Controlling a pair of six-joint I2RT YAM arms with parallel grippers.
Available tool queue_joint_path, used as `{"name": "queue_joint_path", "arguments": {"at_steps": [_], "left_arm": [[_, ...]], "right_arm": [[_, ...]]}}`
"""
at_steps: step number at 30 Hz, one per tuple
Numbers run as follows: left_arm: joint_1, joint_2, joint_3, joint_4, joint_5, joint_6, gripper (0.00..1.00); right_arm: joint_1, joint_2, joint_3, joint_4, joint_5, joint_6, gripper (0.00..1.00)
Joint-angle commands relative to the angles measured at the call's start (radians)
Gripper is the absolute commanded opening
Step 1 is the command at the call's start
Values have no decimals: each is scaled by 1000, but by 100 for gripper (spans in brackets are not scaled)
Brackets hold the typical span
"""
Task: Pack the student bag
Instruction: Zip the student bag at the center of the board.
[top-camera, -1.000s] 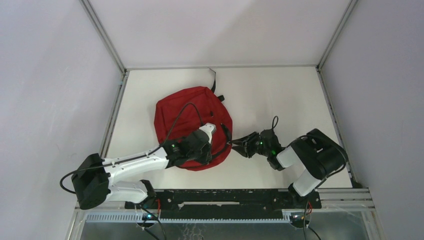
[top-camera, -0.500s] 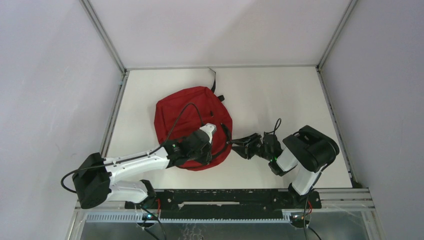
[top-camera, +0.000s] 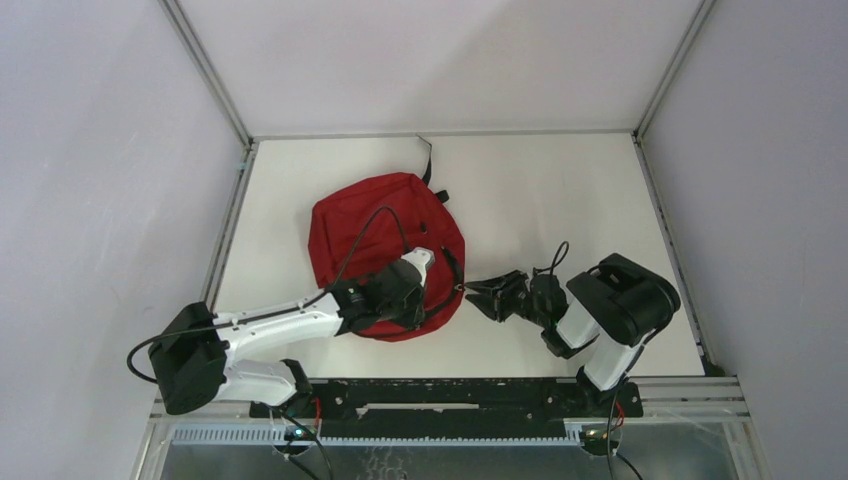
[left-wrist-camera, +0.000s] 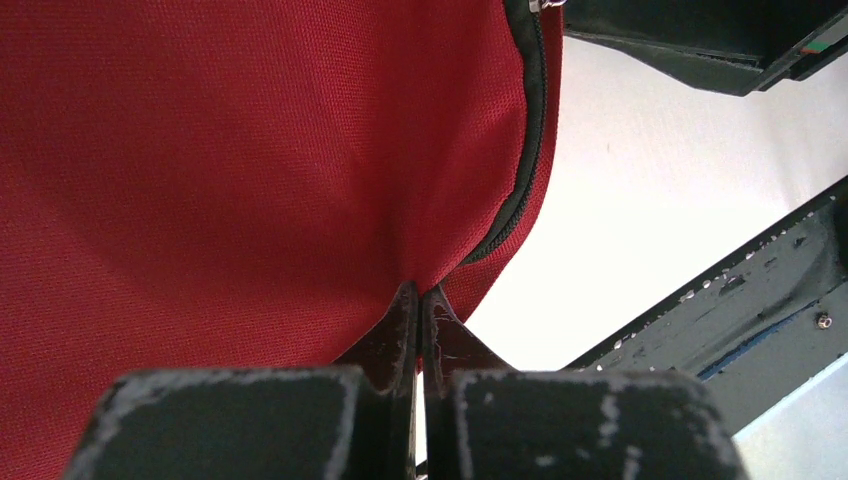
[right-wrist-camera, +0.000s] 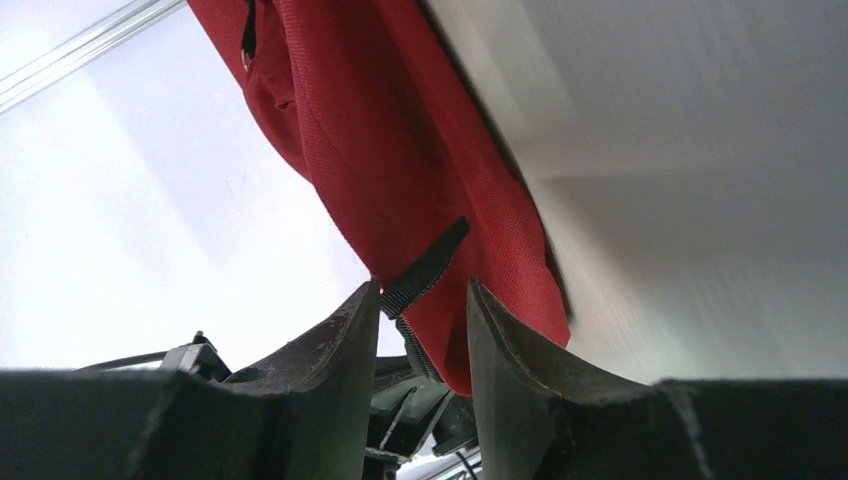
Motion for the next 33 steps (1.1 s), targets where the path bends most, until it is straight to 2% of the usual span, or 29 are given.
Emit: {"name": "queue_joint_path", "arguments": {"at_steps": [1,6,11,23,27,33], "left_arm": [[-7,-4,-3,45,23,6,0],[-9,-5,-5,48,22,9,0],[-9,-6,-7,49,18,8,0],[-9,-11,-7,49,18,13,0],[-9,-14,-9,49,20,13,0],[-9,-16,-13,47,18,11,0]], "right_arm": [[6,-68,-4,-9,25,-8,46],[16,-68,19,-32,6,3,46],[48,-1,-2,88,38,60,45],[50,120,-1,208,48,117,43],[41,137,15,224,63,114,31],[24,108,-8,222,79,93,0]]}}
